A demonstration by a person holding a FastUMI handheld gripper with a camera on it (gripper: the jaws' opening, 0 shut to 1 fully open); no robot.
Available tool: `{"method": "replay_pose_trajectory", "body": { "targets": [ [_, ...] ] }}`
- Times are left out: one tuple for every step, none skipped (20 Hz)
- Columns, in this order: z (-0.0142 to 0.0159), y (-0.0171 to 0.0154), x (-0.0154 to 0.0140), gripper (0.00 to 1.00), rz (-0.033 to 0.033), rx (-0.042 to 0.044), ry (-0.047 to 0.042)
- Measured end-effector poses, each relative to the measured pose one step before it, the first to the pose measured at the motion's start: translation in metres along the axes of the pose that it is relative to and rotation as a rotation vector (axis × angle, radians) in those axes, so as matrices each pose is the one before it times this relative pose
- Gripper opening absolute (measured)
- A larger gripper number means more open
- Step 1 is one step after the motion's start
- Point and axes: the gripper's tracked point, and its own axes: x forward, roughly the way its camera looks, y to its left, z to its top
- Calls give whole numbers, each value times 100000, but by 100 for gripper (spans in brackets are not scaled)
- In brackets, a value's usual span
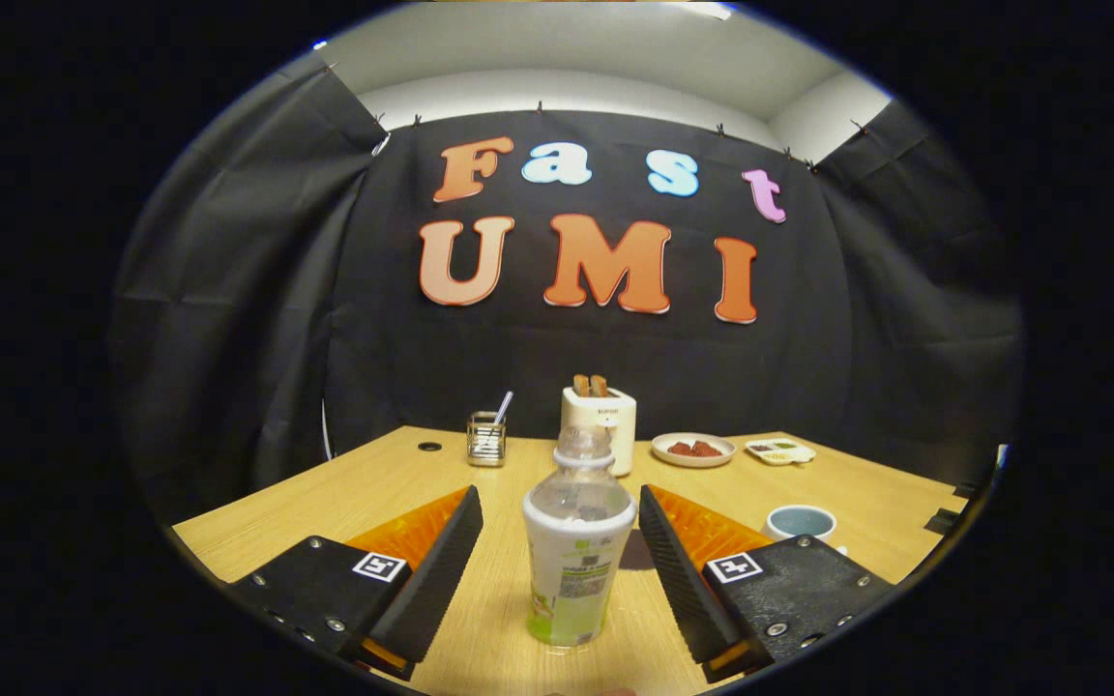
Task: Take the bottle from table, then pour the juice into the cup, finally place the bottle on the coaster
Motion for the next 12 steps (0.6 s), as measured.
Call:
{"method": "replay_pose_trajectory", "body": {
  "targets": [
    [-1216,-171,124,97,-679,-241,3676],
    [-922,410,236,97,467,148,2012],
    [-778,-26,381,97,-553,428,2279],
    [-915,26,321,97,11,359,2249],
    [-835,113,240,97,147,-275,2683],
    [-697,-93,328,97,-479,-903,2110],
    [-580,50,218,97,124,-901,1977],
    [-311,34,74,97,9,-591,1079],
    [-386,192,79,97,721,15,1535],
    [-239,209,134,95,966,545,489],
    [45,161,-19,95,947,294,-169],
    [205,-162,103,92,-828,187,-801]
  ]
}}
